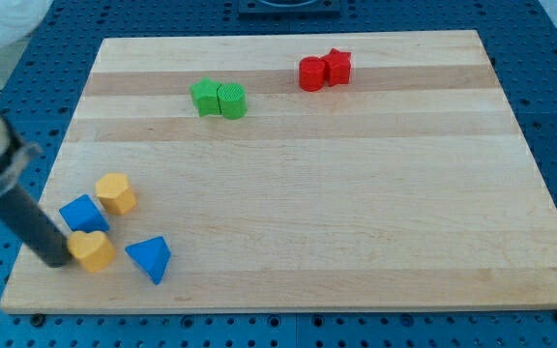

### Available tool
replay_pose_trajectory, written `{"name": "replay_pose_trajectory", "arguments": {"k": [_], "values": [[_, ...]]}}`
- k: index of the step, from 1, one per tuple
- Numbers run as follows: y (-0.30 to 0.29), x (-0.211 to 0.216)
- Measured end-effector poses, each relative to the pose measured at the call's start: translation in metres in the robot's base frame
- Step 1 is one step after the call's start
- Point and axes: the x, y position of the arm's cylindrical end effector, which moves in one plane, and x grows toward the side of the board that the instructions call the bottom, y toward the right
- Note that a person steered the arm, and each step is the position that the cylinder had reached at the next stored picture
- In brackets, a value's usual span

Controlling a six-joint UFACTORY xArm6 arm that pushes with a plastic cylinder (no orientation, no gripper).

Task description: Push the blue triangle towards the center of the board

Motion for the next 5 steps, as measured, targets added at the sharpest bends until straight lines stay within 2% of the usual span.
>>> {"name": "replay_pose_trajectory", "arguments": {"k": [1, 2, 3, 4, 5], "values": [[0.045, -0.020], [0.036, -0.002], [0.025, 0.040], [0.036, 0.048], [0.080, 0.029]]}}
